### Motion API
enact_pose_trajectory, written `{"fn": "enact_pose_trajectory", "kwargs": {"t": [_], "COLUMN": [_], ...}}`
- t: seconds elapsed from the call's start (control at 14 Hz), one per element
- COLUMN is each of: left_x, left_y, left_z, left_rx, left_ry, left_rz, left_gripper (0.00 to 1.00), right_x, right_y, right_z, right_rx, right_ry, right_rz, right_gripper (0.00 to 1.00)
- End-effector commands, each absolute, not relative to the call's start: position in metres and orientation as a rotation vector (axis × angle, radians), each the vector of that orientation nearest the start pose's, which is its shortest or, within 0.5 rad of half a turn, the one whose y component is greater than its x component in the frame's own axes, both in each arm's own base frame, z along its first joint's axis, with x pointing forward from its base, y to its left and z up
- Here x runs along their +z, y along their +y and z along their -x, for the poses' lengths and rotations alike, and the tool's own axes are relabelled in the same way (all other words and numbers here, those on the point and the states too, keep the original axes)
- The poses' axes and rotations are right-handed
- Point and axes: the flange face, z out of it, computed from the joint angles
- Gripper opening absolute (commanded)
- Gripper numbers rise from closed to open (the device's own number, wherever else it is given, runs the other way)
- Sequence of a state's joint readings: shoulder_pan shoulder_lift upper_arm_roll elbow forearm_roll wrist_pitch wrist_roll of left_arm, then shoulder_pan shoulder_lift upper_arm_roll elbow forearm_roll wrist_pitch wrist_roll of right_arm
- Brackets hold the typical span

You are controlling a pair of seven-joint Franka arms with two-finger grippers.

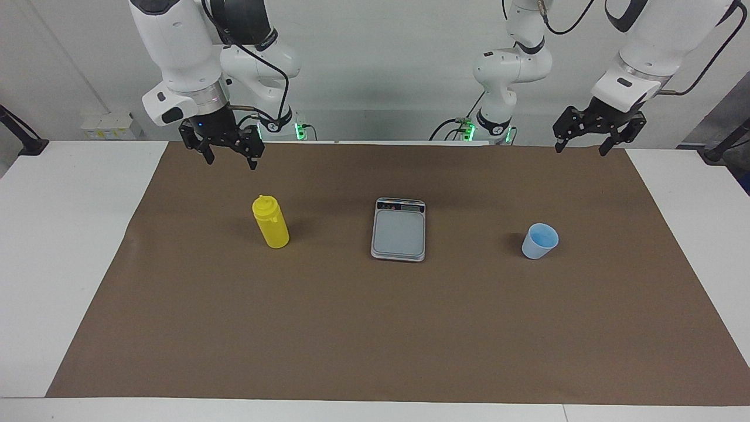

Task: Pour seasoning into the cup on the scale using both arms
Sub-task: 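Reach the left gripper to the light blue cup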

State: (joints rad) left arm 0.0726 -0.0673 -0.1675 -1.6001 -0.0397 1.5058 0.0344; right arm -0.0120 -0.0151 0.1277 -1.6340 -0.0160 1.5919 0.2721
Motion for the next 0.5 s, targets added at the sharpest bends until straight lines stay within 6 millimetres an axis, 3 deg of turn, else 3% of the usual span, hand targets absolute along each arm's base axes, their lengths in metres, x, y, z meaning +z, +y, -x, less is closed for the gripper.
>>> {"fn": "enact_pose_trajectory", "kwargs": {"t": [0.0,0.43], "left_x": [0.6472,0.642], "left_y": [-0.0571,-0.0534], "left_z": [-0.5229,-0.5216], "left_rx": [0.014,0.029], "left_ry": [0.228,0.218], "left_rz": [3.145,3.146], "left_gripper": [1.0,1.0], "right_x": [0.6067,0.6067], "right_y": [0.0591,0.0591], "right_z": [-0.5477,-0.5477], "right_rx": [0.048,0.048], "right_ry": [0.241,0.241], "right_rz": [3.134,3.134], "right_gripper": [1.0,1.0]}}
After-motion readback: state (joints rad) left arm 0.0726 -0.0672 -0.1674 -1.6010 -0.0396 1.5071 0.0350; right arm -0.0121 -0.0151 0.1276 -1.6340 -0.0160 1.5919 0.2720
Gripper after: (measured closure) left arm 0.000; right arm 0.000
